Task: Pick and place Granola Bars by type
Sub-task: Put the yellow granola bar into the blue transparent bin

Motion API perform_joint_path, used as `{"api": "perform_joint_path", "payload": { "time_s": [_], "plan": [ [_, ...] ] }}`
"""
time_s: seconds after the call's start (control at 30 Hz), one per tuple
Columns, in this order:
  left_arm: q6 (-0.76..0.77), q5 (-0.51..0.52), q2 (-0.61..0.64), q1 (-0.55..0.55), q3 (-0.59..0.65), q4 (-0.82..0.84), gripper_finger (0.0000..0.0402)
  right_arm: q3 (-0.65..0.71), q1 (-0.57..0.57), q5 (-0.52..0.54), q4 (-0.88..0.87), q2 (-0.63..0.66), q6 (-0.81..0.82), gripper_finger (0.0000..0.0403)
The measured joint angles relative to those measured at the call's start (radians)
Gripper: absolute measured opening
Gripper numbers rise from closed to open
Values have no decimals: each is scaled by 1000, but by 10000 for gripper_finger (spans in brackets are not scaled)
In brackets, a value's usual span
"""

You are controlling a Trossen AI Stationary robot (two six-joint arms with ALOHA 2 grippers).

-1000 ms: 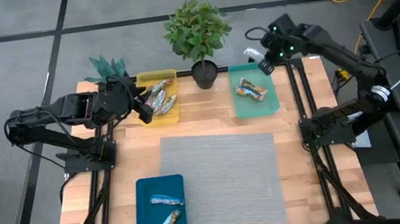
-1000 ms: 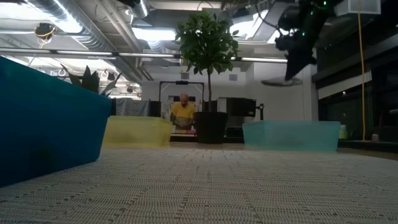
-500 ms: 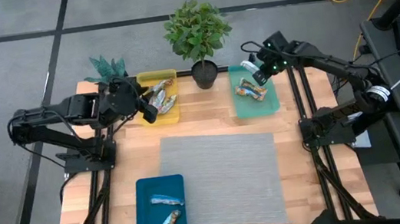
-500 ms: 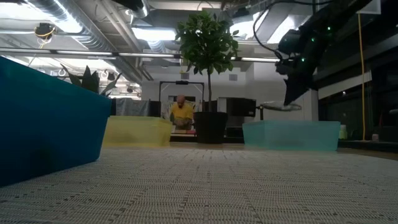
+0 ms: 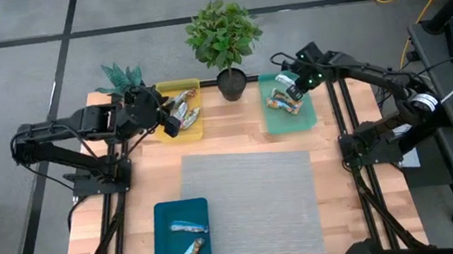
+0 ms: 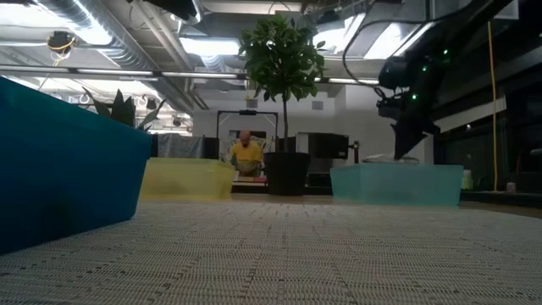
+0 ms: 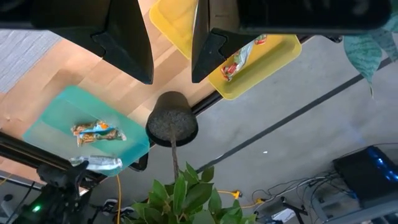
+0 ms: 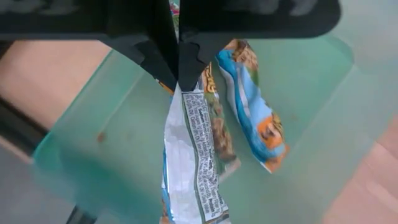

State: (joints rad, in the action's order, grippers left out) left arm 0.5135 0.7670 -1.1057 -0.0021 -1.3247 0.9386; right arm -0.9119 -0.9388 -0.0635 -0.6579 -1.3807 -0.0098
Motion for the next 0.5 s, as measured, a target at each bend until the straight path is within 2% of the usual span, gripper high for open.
{"api": "perform_joint_path", "payload": {
  "time_s": [0.23,0.5],
  "plan": [
    [6,-2,0,0,0,0,102,0,-1,0,46,-92,2,5],
    [17,-10,0,0,0,0,102,0,-2,0,80,-142,7,6]
  ]
}}
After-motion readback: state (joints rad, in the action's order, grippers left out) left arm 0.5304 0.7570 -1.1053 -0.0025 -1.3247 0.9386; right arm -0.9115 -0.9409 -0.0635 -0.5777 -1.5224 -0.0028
